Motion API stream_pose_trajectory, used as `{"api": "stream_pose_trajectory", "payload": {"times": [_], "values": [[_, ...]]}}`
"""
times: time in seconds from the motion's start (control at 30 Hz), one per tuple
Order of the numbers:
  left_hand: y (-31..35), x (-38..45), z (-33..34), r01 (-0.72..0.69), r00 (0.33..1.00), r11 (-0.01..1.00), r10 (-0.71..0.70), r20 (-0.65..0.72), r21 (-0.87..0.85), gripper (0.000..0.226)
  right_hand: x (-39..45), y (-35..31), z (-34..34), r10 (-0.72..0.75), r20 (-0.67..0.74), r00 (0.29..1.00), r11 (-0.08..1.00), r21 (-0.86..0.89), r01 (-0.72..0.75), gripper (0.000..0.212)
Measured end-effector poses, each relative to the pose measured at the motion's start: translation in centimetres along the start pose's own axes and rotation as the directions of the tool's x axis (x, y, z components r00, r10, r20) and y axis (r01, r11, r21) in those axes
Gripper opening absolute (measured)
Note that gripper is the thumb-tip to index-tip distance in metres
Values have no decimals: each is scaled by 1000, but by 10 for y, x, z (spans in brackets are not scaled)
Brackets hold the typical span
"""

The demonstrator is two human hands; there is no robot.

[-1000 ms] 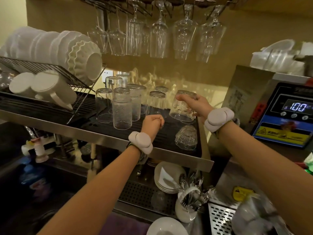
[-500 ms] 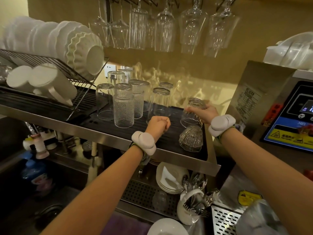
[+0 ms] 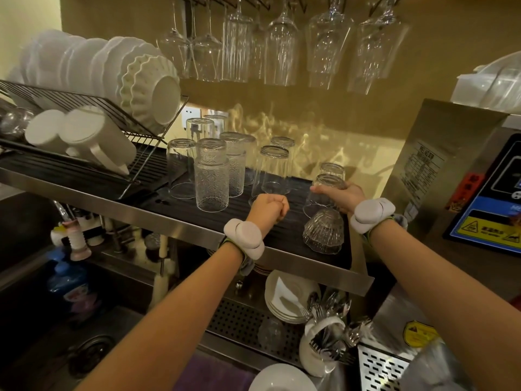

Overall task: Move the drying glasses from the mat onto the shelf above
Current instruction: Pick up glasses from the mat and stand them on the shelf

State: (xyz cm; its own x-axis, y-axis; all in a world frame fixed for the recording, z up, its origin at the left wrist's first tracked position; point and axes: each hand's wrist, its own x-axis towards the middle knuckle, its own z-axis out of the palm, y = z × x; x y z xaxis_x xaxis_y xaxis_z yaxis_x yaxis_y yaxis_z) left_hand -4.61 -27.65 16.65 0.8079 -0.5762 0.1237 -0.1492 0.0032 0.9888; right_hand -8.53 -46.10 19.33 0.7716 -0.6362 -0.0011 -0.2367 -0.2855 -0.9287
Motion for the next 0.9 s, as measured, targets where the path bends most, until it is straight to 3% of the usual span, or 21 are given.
{"api": "stream_pose_trajectory", "payload": {"times": [0.03,0.1,0.17,0.37,0.5,0.63,0.8,0.9], "values": [[-1,0,0,-5,1000,1000,5,-2,2,41,1,0,0,2,6,1000,1000,-26,-2,33],[-2,-1,0,-15,1000,1000,15,-7,9,40,1,-1,-1,22,9,1000,996,-81,-22,67],[-1,-1,0,-15,1000,1000,15,-18,8,40,1,-5,-2,55,35,998,989,-136,-49,87],[-2,-1,-1,-8,1000,1000,9,-16,17,40,-12,-14,-6,106,69,992,973,-213,-89,90],[-4,-3,-2,-14,1000,1000,14,-20,12,39,-20,-22,-7,28,-107,994,987,-152,-44,96],[-3,-9,-6,-24,1000,1000,24,13,20,38,-34,-47,-9,-113,-220,969,993,-69,100,71],[4,-28,-12,-50,999,998,51,-10,44,37,-58,-67,4,-232,-146,962,972,11,236,30],[9,-40,-22,-50,998,998,51,-26,33,39,-75,-68,20,-238,-94,967,964,97,247,18]]}}
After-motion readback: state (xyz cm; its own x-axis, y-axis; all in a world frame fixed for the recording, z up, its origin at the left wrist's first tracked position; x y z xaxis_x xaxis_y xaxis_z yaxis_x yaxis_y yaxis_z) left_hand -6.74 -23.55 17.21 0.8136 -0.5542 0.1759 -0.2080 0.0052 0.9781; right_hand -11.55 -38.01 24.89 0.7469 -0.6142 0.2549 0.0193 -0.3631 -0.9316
